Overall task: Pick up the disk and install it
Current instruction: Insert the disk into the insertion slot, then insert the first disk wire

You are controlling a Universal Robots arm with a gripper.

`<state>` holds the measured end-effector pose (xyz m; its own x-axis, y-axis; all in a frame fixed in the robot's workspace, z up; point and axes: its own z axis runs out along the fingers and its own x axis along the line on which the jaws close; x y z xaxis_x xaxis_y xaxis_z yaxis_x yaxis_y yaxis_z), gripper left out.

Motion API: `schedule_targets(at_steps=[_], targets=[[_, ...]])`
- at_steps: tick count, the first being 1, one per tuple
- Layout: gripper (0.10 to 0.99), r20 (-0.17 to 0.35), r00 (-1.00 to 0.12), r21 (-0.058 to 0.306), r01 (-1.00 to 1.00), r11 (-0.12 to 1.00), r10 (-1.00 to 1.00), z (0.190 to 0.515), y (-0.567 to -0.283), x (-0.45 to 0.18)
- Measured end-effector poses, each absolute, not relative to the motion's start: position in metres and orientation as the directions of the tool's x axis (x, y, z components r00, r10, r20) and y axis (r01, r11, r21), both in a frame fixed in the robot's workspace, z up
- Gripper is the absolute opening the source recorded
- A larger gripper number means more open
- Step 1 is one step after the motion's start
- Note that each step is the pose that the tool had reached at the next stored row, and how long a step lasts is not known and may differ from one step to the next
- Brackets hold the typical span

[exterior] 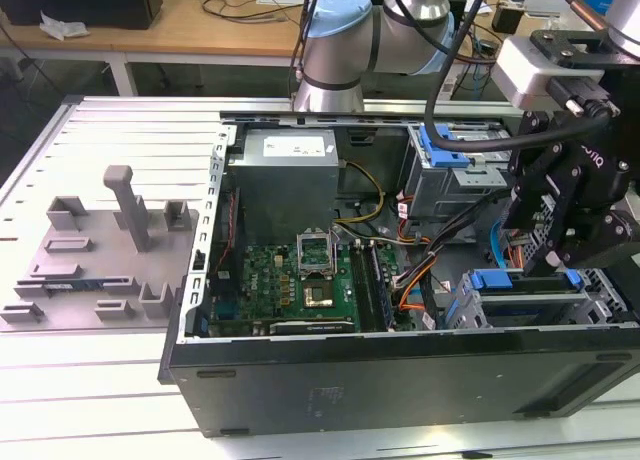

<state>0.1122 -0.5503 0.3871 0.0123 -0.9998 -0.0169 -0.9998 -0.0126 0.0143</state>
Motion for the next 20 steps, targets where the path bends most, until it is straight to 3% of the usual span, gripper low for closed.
schedule_targets(at_steps=[15,17,20], targets=[[0.561,-0.017,0.013,0.014,-1.000,-0.013,-1.000,0.387,-0.550,0.112],[0.561,0.001,0.013,0.015,-1.000,-0.013,-1.000,0.387,-0.542,0.112],[0.561,0.098,0.013,0.016,-1.000,-0.011,-0.995,0.387,-0.523,0.112]])
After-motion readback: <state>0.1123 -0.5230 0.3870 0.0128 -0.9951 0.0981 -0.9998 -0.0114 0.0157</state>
